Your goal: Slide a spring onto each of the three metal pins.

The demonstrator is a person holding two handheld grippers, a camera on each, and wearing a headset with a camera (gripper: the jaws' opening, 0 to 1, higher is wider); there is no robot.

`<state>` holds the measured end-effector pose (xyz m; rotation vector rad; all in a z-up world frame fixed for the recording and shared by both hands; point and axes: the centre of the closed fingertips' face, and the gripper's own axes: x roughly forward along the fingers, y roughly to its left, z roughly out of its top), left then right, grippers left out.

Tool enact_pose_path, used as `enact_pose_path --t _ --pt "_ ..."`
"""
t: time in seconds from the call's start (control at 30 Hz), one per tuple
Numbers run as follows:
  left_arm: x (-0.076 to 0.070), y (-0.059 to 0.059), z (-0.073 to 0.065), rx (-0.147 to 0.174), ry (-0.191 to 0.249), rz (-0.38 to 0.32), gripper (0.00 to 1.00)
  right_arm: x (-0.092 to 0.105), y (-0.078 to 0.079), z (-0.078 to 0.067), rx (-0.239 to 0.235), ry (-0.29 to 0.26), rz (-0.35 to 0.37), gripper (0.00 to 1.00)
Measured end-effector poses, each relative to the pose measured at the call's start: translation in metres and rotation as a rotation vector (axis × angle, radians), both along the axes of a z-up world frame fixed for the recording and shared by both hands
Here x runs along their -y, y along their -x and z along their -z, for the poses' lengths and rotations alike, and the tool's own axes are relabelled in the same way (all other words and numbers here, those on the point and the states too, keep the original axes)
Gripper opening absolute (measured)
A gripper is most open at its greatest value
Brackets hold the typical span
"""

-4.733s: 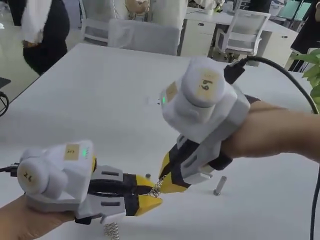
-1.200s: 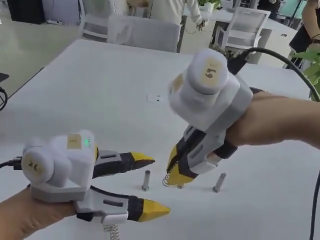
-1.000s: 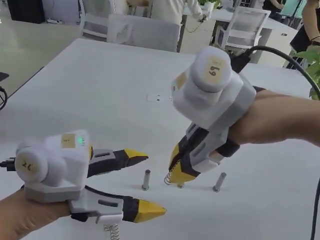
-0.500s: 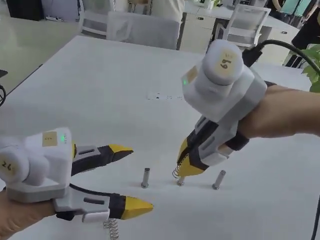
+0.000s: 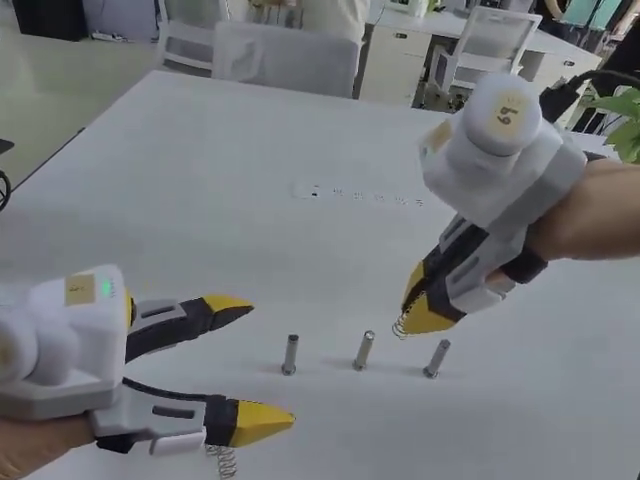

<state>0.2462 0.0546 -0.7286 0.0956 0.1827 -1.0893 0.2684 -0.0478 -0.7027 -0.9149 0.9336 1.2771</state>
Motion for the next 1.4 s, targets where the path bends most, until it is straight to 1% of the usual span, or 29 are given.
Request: enact_pose_path --t 0.17,0.37,0.53,0.67,0.7,0.83,0.93,1.0,1.2,1.33,1.37,1.4 --pt "-0.002 0.000 0.002 -0.001 0.001 -0.007 0.69 0.017 -0.013 0.005 0.008 0.022 0.041 0.08" --pt "-0.003 0.002 0.004 -0.003 -0.007 -0.008 0.68 0.033 -0.026 0.008 0.004 0.023 0.094 0.08" --pt "-0.003 0.003 0.006 -0.009 -0.010 -0.010 0.68 0.045 -0.032 0.013 -0.007 0.037 0.125 0.08" --pt "-0.004 0.004 0.006 -0.008 -0.010 -0.014 0.68 0.052 -0.038 0.021 -0.007 0.052 0.141 0.08" --pt "-0.004 0.004 0.007 -0.008 -0.009 -0.015 0.68 0.055 -0.039 0.024 -0.014 0.062 0.148 0.08" --pt "-0.004 0.005 0.007 -0.009 -0.008 -0.017 0.68 0.061 -0.043 0.030 -0.015 0.079 0.158 0.08" --pt "-0.004 0.005 0.007 -0.009 -0.009 -0.019 0.68 0.064 -0.045 0.036 -0.024 0.079 0.175 0.08" --pt "-0.005 0.005 0.007 -0.007 -0.010 -0.020 0.68 0.069 -0.047 0.041 -0.020 0.099 0.178 0.08" --pt "-0.004 0.007 0.007 -0.010 -0.013 -0.018 0.67 0.071 -0.048 0.053 -0.040 0.093 0.200 0.08" --pt "-0.005 0.007 0.008 -0.012 -0.016 -0.019 0.67 0.072 -0.050 0.060 -0.042 0.106 0.200 0.08" --pt "-0.006 0.006 0.008 -0.011 -0.016 -0.020 0.67 0.071 -0.052 0.062 -0.033 0.107 0.198 0.08" --pt "-0.006 0.006 0.007 -0.010 -0.014 -0.020 0.67 0.071 -0.052 0.063 -0.035 0.109 0.200 0.08"
